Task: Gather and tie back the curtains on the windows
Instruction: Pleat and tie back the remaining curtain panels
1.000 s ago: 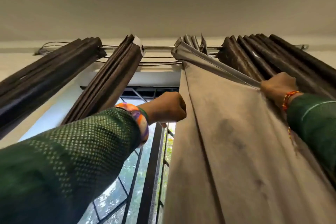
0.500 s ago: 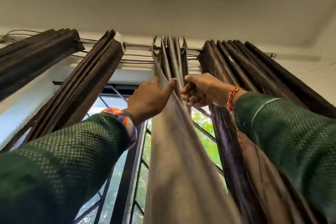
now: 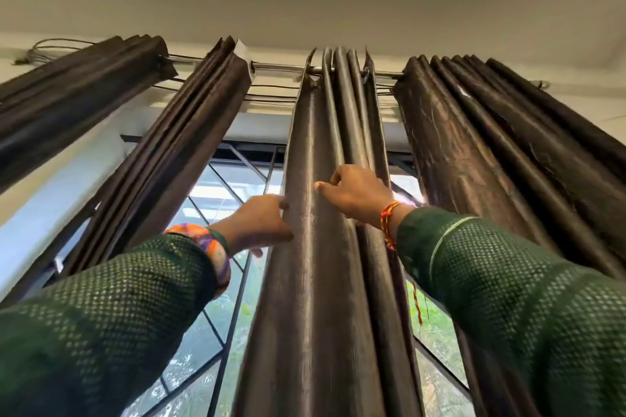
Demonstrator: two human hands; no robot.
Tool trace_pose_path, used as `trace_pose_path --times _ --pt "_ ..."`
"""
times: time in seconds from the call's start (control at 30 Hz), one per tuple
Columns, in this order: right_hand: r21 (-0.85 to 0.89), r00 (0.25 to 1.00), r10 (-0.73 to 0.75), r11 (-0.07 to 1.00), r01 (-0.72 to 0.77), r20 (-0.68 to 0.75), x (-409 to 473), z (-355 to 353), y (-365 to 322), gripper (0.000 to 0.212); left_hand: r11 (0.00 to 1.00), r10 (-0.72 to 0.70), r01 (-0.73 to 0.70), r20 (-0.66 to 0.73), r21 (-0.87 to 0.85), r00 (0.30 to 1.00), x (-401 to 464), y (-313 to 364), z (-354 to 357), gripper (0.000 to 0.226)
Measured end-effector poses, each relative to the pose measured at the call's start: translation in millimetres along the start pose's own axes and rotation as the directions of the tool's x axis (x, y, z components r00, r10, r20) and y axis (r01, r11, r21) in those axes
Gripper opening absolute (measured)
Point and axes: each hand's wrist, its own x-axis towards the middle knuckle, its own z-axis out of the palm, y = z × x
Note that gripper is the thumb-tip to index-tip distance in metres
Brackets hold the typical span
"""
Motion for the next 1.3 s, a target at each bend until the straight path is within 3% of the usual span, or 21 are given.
trace_pose_path --times 0.13,0.33,0.53,0.7,0.87,1.0,1.07,1.2,1.3 --pt "-0.001 0.999 0.025 1.000 -0.025 0.034 6.4 22.0 -19.9 0.037 0.993 0.003 0.014 0.147 -0.114 0.989 -2.2 -5.4 3.6 0.045" --pt "-0.044 0.996 0.081 0.996 -0.080 0.043 12.4 46.0 -49.8 0.043 0.997 0.070 -0.075 0.186 0.019 0.980 -2.8 -31.9 -5.0 0.035" --pt "-0.206 0.999 0.042 0.977 -0.047 -0.031 25.6 75.2 -80.1 0.071 0.989 0.127 -0.132 0.083 0.063 0.988 3.5 -66.4 -34.5 0.037" --pt "-0.426 0.998 0.033 0.903 -0.056 -0.061 35.3 101.5 -100.3 0.072 0.984 0.130 -0.128 -0.006 0.120 0.991 5.3 -92.0 -60.2 0.039" --pt "-0.255 0.951 0.260 0.921 -0.296 -0.165 45.7 112.6 -114.4 0.083 0.981 0.123 -0.121 -0.009 0.149 0.992 -0.8 -112.0 -76.6 0.041" --pt "-0.296 0.951 0.275 0.905 -0.305 -0.138 49.4 124.6 -110.1 0.084 0.979 0.124 -0.121 -0.007 0.162 0.992 -4.3 -124.8 -86.8 0.042" --pt "-0.336 0.953 0.279 0.892 -0.303 -0.120 46.8 130.1 -104.7 0.081 0.980 0.121 -0.118 -0.010 0.161 0.993 -5.6 -127.7 -90.0 0.042" --pt "-0.458 0.963 0.229 0.848 -0.269 -0.141 39.6 129.5 -95.9 0.055 0.980 0.119 -0.112 -0.032 0.162 0.992 -3.4 -129.6 -87.7 0.041" --pt "-0.397 0.983 0.143 0.901 -0.176 -0.111 39.6 114.5 -86.3 0.045 0.980 0.123 -0.111 -0.064 0.166 0.990 1.7 -123.5 -79.6 0.040"
